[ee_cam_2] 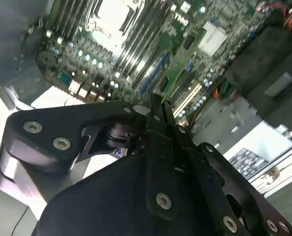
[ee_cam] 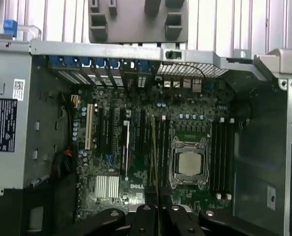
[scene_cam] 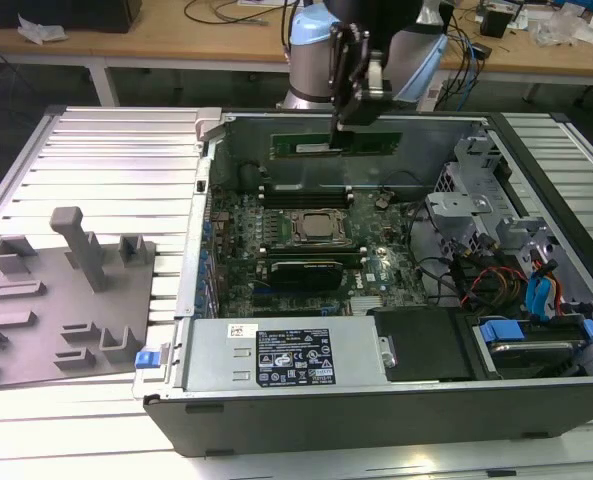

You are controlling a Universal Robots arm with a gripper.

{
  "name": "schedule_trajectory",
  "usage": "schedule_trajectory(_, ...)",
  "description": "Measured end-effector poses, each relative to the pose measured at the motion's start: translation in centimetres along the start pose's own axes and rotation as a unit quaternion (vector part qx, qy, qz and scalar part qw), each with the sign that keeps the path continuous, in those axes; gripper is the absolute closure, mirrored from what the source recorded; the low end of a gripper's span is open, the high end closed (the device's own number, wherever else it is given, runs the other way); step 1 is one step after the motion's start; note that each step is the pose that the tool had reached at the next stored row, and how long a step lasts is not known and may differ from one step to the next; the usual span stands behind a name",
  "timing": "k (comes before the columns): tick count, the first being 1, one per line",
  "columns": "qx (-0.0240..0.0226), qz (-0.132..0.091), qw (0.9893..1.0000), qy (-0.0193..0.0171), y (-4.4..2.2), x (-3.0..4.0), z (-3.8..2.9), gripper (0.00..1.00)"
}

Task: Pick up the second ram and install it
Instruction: 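Pick up the second ram and move it above second insertion slot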

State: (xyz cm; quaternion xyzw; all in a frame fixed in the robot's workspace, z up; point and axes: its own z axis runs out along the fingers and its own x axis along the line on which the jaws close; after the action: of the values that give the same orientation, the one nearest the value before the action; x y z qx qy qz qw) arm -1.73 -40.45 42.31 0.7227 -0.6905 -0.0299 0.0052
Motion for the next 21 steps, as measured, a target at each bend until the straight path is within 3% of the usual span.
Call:
schedule_trajectory(1, -0.0002, 0.0, 1.0, 0.0, -0.42, -0.1, -0.02, 0.86)
schedule_trajectory(2, -0.001, 0.0, 1.0, 0.0, -1.49, -0.34, -0.05, 0.86)
schedule_trajectory(5, -0.0035, 0.0, 1.0, -0.0001, -2.81, -0.84, 0.22, 0.86)
schedule_trajectory(14, -0.0036, 0.0, 1.0, -0.0013, -2.84, -0.94, 0.65, 0.86)
schedule_trajectory(21, -0.0035, 0.0, 1.0, -0.0013, -2.99, -0.83, 3.75, 0.86)
